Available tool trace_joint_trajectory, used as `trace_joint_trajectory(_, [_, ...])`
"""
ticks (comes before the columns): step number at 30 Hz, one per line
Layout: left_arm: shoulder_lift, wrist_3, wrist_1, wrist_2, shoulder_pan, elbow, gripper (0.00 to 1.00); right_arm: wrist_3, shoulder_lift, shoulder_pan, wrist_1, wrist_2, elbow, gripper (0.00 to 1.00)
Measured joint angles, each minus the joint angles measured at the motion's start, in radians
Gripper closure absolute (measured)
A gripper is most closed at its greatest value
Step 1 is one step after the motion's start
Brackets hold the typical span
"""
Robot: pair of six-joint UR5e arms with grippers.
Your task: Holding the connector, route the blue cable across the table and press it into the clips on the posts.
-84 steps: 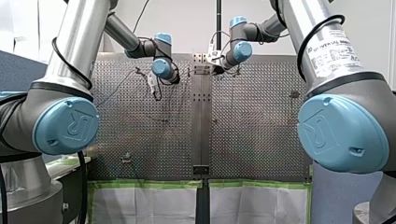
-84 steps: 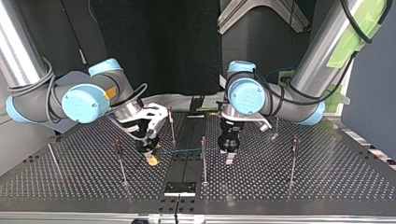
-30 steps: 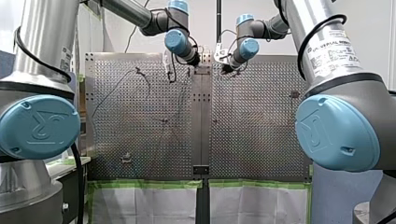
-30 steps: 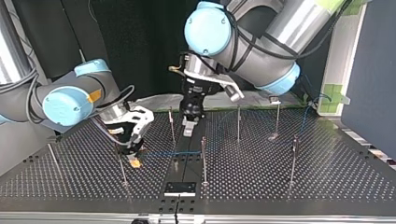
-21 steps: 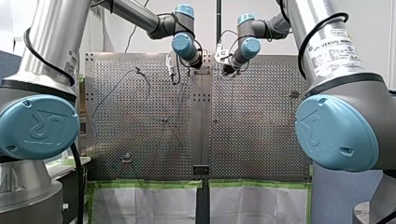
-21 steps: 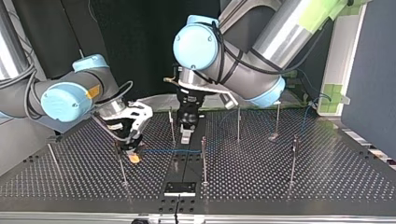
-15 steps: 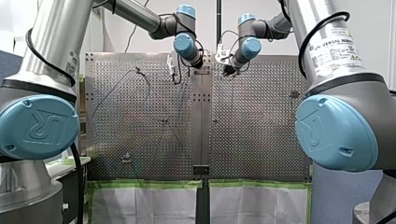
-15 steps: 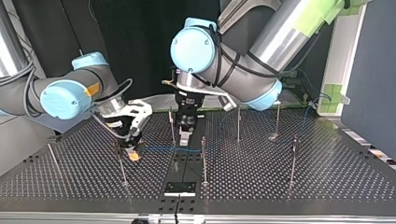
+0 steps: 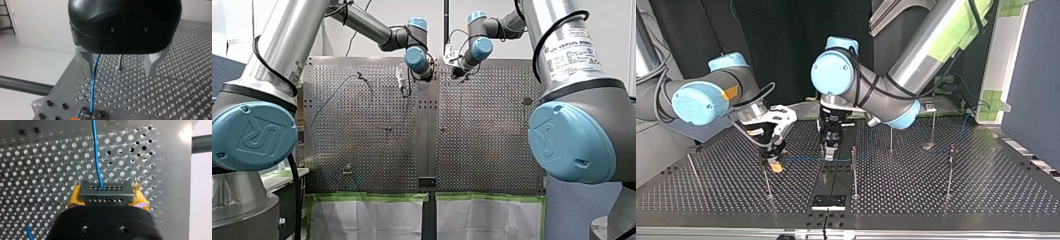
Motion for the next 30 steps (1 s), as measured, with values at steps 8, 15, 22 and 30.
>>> trace_joint_trajectory(8, [-0.032, 0.0, -0.008, -0.005, 0.009, 0.05, 0.0, -0.001, 0.0, 0.0, 0.0, 0.0, 0.004, 1.0])
trace_joint_trajectory(15, [-0.091, 0.002, -0.04, -0.007, 0.008, 0.118, 0.0, -0.002, 0.001, 0.0, -0.002, 0.0, 0.004, 1.0])
trace_joint_trajectory(22, [-0.132, 0.003, -0.063, -0.01, 0.022, 0.19, 0.0, -0.003, 0.001, -0.004, -0.004, 0.0, 0.004, 1.0])
trace_joint_trajectory(30, [-0.144, 0.004, -0.087, -0.022, 0.023, 0.235, 0.14, -0.003, 0.001, -0.008, -0.006, -0.003, 0.004, 1.0])
